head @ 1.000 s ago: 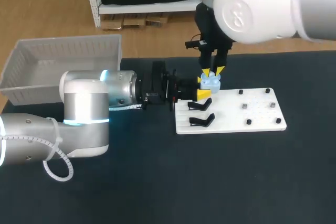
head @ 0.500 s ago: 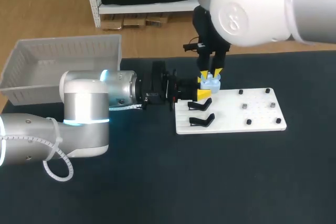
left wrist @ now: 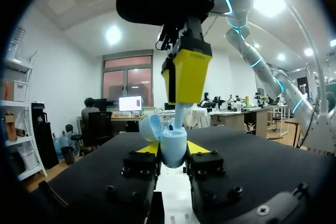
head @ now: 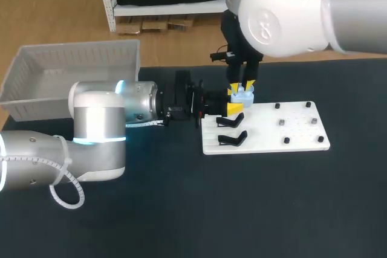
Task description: Pick up each earbud case from the left stands, insert the matching earbuds, close the lid, and place the case in the box.
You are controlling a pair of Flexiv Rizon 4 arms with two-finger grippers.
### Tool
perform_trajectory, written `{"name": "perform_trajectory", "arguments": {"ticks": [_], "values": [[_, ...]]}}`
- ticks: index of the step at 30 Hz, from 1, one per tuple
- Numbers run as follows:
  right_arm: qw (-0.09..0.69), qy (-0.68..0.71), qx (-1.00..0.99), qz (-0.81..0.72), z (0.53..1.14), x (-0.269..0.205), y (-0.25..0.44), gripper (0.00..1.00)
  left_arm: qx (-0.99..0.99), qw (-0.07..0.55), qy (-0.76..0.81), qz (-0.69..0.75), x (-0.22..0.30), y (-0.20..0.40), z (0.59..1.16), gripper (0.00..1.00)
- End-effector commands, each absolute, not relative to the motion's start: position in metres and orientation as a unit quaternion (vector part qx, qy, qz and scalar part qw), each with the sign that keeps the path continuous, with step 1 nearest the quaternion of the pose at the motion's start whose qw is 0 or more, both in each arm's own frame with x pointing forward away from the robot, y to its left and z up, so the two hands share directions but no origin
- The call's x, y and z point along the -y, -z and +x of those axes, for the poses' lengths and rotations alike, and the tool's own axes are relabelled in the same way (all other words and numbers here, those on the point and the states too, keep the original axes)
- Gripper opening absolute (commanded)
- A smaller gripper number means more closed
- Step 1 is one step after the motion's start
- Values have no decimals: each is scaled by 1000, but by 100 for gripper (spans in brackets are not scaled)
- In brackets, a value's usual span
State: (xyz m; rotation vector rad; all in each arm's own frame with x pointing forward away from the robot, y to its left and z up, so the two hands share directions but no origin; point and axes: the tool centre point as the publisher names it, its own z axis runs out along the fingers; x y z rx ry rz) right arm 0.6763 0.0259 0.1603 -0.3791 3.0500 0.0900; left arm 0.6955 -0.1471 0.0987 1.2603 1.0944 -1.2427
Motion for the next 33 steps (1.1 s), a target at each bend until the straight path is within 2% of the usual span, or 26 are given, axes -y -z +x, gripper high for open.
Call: {"name": "perform_trajectory", "arguments": {"ticks": [1,33], "values": [[32,-28,-992,-122,678,-26,-159,0,-452,508,515,522,147,-97,695,0],[31,-26,-993,-115,683,-26,-158,0,-452,508,515,522,147,-97,695,0]]}}
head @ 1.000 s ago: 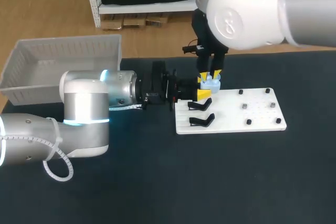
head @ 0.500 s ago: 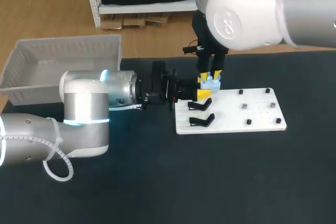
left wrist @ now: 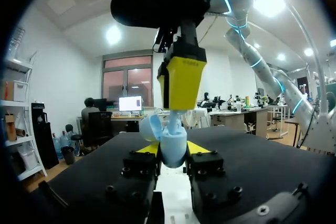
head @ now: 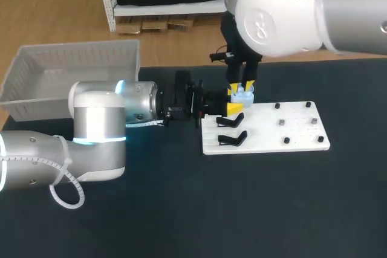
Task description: Pick up each earbud case from the left stands, insert the matching earbuds, close the lid, and place the case in the box.
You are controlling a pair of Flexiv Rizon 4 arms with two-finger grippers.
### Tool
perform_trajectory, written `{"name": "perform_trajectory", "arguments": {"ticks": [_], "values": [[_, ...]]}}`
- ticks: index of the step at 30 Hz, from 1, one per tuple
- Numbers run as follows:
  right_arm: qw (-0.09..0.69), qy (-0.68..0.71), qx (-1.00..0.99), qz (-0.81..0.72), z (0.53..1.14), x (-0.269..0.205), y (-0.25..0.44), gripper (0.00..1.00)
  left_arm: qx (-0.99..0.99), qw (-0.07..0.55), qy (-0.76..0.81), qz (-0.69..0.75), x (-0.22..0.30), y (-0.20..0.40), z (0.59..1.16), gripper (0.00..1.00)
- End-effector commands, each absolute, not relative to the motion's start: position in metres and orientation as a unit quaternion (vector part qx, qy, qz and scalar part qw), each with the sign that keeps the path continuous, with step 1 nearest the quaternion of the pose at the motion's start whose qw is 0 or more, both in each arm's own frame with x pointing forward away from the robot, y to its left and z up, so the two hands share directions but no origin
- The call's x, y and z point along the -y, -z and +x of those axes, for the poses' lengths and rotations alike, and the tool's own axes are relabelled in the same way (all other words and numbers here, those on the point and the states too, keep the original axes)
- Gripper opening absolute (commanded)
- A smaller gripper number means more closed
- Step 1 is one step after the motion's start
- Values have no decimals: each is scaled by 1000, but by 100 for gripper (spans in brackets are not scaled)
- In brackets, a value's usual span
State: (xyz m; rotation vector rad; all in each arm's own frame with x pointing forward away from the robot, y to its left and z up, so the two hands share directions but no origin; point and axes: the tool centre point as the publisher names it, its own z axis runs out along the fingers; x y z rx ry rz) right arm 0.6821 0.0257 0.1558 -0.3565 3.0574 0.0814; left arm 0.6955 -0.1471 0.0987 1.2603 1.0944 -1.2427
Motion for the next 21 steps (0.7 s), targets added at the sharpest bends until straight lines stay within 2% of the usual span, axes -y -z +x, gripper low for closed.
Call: {"name": "perform_trajectory", "arguments": {"ticks": [1,21], "values": [[32,-26,-992,-115,683,-26,-158,0,-452,508,515,522,147,-97,695,0],[33,-28,-992,-115,683,-25,-158,0,-452,508,515,522,147,-97,695,0]]}}
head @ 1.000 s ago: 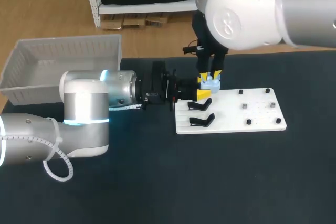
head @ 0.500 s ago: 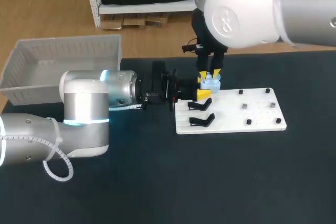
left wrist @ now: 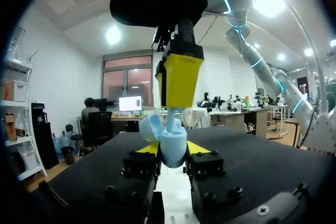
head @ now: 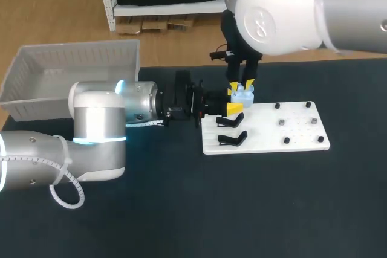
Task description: Pick up each earbud case from the left stands, insert the matching earbuds, close the lid, and place the case in the box.
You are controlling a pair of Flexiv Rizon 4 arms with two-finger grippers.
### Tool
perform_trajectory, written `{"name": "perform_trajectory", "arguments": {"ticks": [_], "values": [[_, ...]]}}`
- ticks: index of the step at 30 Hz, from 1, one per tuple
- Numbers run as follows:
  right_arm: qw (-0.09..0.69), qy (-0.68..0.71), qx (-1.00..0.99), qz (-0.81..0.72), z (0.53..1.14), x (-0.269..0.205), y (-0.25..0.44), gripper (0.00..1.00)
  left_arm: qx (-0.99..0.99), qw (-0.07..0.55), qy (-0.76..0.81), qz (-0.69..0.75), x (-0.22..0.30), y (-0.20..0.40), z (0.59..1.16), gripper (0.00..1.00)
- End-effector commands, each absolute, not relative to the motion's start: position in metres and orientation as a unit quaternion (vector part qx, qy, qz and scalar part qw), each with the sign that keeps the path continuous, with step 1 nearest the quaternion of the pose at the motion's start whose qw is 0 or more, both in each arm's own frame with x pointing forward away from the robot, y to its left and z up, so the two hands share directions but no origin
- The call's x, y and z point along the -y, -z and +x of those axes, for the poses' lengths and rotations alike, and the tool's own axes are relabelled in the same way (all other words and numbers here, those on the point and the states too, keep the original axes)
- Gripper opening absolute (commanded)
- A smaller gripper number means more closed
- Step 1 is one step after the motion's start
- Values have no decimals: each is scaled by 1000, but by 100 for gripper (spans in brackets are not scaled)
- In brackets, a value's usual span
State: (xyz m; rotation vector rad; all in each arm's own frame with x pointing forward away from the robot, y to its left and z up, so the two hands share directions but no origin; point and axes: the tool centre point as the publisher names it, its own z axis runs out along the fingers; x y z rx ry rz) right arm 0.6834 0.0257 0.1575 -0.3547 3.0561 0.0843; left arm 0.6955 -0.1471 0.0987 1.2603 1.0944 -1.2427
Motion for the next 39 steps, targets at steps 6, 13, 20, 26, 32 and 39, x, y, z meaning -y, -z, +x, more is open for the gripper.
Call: {"name": "perform_trajectory", "arguments": {"ticks": [6,13,20,26,32,39], "values": [[33,-29,-992,-116,682,-26,-158,0,-452,508,515,522,147,-97,695,0],[32,-30,-992,-115,682,-26,-157,0,-452,508,515,522,147,-97,695,0],[30,-31,-992,-115,681,-26,-155,0,-452,508,515,522,147,-97,695,0],[31,-33,-992,-114,681,-26,-154,0,-452,508,515,522,147,-97,695,0],[32,-34,-992,-114,682,-26,-152,0,-452,508,515,522,147,-97,695,0],[34,-33,-992,-113,682,-26,-153,0,-452,508,515,522,147,-97,695,0]]}}
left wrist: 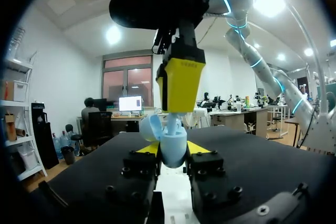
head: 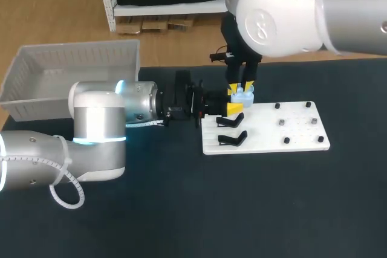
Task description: Pick up each earbud case from the left stands, insert the matching earbuds, close the lid, and place the case in the box.
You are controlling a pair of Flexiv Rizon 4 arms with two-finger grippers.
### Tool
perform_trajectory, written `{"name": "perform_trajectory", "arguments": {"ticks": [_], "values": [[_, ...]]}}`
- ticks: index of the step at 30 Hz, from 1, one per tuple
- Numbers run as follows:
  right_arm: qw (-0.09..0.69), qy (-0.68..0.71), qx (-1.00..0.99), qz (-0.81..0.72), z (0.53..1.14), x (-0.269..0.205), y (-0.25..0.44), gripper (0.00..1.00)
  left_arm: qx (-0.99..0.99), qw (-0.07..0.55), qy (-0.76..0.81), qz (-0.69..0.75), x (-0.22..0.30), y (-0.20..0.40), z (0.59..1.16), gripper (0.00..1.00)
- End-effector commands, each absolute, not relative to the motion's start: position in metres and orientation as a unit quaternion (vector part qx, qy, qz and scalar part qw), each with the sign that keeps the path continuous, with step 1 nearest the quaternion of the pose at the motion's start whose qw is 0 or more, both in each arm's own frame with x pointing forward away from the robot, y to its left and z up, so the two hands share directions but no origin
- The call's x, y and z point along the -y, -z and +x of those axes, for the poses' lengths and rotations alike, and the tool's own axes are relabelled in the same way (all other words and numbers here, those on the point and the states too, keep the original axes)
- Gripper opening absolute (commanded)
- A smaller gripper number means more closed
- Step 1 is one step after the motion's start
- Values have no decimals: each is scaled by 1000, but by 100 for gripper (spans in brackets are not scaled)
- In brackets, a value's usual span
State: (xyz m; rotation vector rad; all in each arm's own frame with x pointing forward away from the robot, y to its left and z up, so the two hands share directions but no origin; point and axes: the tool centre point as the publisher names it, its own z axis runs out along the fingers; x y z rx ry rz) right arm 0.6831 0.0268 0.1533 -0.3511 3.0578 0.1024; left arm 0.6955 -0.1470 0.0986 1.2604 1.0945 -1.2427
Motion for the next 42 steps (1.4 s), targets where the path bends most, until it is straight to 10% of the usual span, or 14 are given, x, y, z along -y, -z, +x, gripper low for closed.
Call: {"name": "perform_trajectory", "arguments": {"ticks": [1,42], "values": [[34,-33,-992,-113,682,-26,-153,0,-452,508,515,522,147,-97,695,0],[32,-32,-993,-112,687,-29,-151,0,-452,508,515,522,147,-97,695,0]]}}
